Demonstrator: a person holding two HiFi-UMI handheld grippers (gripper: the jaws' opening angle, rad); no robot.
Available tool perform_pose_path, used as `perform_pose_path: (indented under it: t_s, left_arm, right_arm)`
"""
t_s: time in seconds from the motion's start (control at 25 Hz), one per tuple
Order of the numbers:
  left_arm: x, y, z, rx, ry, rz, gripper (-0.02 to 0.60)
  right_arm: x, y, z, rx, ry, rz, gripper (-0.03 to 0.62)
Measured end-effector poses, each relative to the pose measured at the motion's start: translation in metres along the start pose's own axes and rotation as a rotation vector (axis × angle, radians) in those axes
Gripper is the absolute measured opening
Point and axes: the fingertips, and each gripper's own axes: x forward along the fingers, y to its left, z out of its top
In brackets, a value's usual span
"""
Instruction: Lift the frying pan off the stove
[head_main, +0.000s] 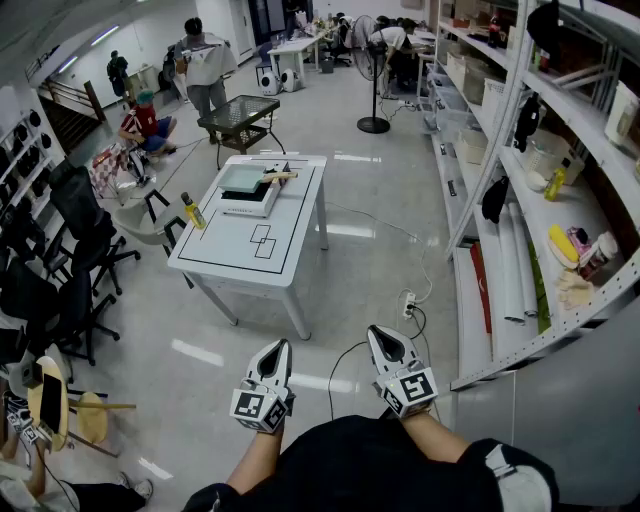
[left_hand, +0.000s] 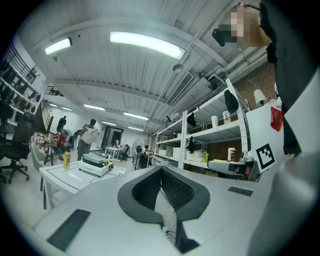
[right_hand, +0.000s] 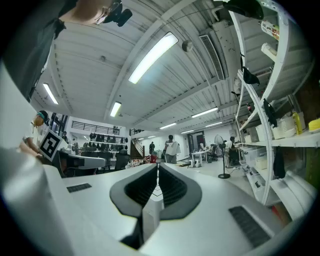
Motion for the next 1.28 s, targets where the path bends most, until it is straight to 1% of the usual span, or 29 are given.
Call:
perform_pose_path:
  t_s: [0.08, 0.24, 0.36, 0.44, 0.64, 0.8, 1.0, 1.16, 1.28]
  left_arm:
    - [-0.007, -0.003, 0.004, 0.003, 0.008, 0.013, 0.017]
    - [-0.017, 0.004, -0.006, -0.045, 0.043, 0.034, 0.017]
    - [-0.020, 0.004, -0.002, -0.026, 0.040, 0.037, 0.015]
    - [-0.020, 0.005, 0.001, -0.027, 0.034, 0.041, 0.015]
    - [-0.020, 0.004, -0.005, -0.035, 0.029, 0.037, 0.017]
    - [-0.016, -0.006, -0.003, -0.038, 0.032, 0.036, 0.017]
    - [-0.013, -0.015, -0.011, -0.015, 0.040, 0.027, 0.016]
    - [-0.008, -0.021, -0.006, -0.063, 0.035, 0.035, 0.016]
    - [-0.004, -0.025, -0.007, -0.054, 0.037, 0.042, 0.017]
  right_arm:
    - [-0.003, 0.007, -0.008, -0.002, 0.018, 0.008, 0.023]
    - [-0.002, 0.013, -0.015, 0.010, 0.032, 0.001, 0.023]
    - [-0.002, 0.016, -0.014, 0.012, 0.028, 0.001, 0.023]
    - [-0.002, 0.015, -0.016, 0.014, 0.035, 0.004, 0.023]
    - [-0.010, 0.007, -0.009, 0.027, 0.001, -0.002, 0.025]
    - [-0.013, -0.001, -0.009, 0.036, 0.003, 0.001, 0.025]
    - [-0.015, -0.008, -0.009, 0.049, -0.002, 0.009, 0.025]
    - [-0.018, -0.016, -0.010, 0.054, -0.001, 0.018, 0.025]
    - [-0.021, -0.025, -0.011, 0.060, 0.001, 0.015, 0.025]
